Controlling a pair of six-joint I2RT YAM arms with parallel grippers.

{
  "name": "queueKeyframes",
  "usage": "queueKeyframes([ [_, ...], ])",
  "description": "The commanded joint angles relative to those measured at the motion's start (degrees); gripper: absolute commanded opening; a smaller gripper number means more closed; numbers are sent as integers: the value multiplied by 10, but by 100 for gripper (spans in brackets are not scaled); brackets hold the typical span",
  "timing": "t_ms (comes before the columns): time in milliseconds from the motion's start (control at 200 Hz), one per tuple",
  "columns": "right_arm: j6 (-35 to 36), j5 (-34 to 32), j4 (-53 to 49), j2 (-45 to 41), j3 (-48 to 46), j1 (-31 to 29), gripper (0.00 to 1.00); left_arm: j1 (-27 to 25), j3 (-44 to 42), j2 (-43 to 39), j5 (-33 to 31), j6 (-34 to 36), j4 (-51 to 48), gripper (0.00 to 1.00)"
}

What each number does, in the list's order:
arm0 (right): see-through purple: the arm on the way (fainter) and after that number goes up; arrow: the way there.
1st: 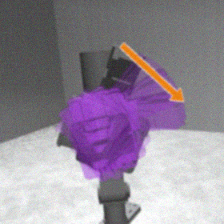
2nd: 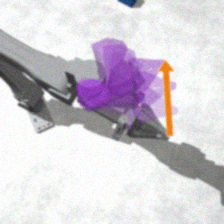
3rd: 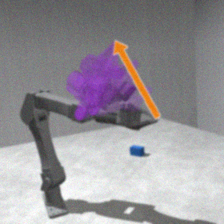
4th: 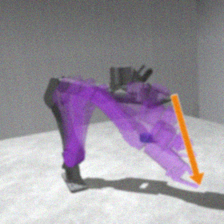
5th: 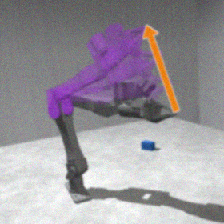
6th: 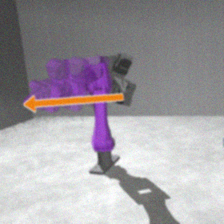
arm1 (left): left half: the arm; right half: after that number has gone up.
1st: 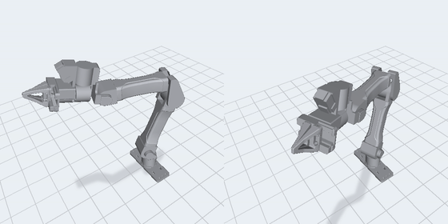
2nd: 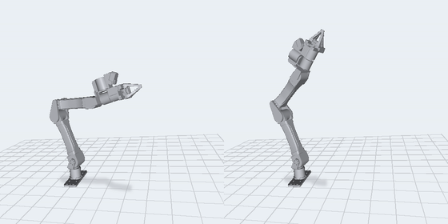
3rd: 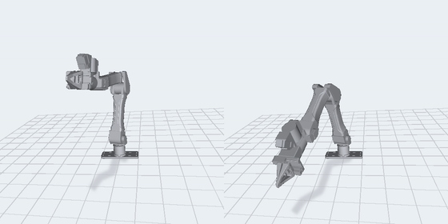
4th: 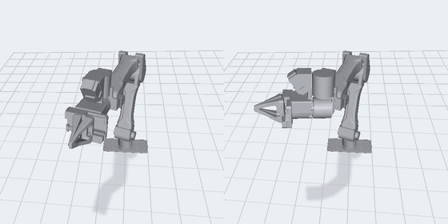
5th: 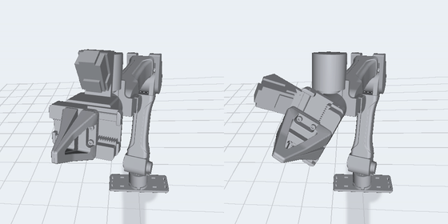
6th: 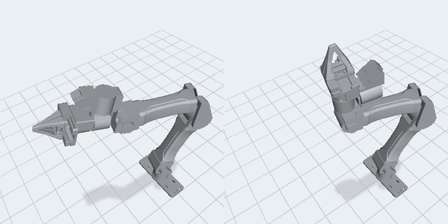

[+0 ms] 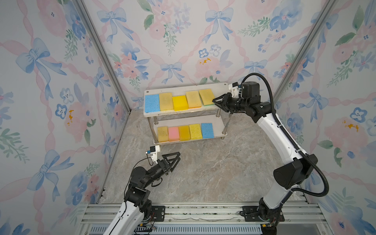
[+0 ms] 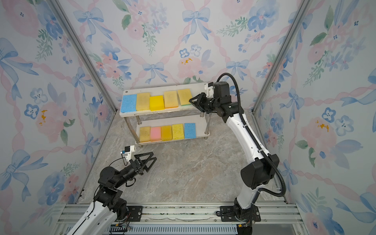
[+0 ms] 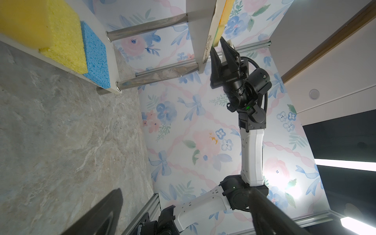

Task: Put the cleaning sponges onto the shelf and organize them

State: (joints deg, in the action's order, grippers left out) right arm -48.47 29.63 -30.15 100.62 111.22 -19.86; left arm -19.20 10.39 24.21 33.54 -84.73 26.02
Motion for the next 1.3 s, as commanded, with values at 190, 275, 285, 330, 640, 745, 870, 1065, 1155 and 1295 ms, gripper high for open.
queueKeyframes([
  [190,6,15,5,-37,-10,2,37,6,-2,2,12,1,3,98],
  [275,6,22,5,-36,-10,-2,39,6,-3,2,11,1,3,98],
  [285,6,23,5,-36,-9,-2,39,6,-3,2,11,1,3,98],
  [330,6,25,3,-35,-7,-5,39,6,-2,2,12,0,3,98],
  [640,14,28,-6,-31,-8,-11,45,7,-6,-1,14,-1,3,98],
  [745,40,11,-49,-23,13,-12,47,9,-8,-3,14,0,3,98],
  [870,101,-20,-151,6,77,-23,52,10,-9,-4,15,-1,3,98],
  [1065,221,-102,-352,93,252,-64,56,12,-11,-5,17,-3,3,98],
  [1155,248,-154,-398,108,293,-79,57,13,-11,-7,19,-3,3,98],
  [1295,255,-197,-395,83,269,-85,60,14,-11,-7,18,-4,3,98],
])
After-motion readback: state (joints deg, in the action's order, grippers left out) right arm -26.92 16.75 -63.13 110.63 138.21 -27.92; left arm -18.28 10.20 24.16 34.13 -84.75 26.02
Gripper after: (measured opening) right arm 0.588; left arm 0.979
